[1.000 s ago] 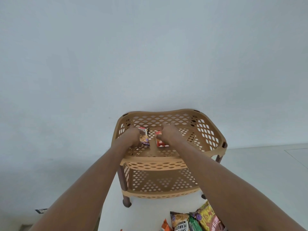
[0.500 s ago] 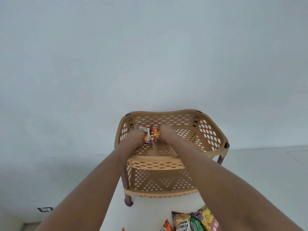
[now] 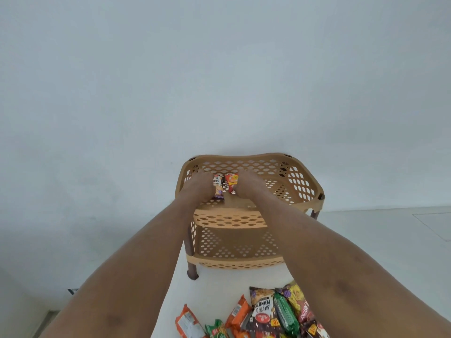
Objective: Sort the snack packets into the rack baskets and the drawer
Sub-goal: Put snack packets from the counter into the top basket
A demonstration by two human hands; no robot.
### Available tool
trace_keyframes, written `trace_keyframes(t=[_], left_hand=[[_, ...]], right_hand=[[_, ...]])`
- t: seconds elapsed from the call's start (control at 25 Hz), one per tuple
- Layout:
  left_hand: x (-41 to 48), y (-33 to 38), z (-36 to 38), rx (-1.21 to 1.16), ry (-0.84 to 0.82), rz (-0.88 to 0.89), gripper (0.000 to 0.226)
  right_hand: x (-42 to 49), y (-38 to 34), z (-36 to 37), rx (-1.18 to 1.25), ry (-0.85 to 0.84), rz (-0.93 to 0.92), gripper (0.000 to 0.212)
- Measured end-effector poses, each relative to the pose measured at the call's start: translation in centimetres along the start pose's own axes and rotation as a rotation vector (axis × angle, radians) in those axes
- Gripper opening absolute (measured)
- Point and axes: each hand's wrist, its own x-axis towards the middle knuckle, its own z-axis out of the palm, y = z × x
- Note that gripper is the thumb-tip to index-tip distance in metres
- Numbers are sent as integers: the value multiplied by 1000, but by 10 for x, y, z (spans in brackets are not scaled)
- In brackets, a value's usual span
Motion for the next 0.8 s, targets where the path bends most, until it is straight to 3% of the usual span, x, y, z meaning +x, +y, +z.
trace_keyframes(t=[0.28,0.48,0.6,0.68,0.8], left_hand=[[-69,12,-17,-119,466,87,27],[-137,20,0,-114,691,244,22],[-173,15,29,-162,657,264,14],[-195,9,54,-207,550,240,13],[-231,-9,100,-195,325,241,15]], right_hand=[[-70,-1,-22,-6,430,-152,26],[-128,5,6,55,816,-473,17],[-160,4,40,66,736,-596,16],[-181,11,66,31,656,-638,15],[-209,27,111,-14,386,-662,18]])
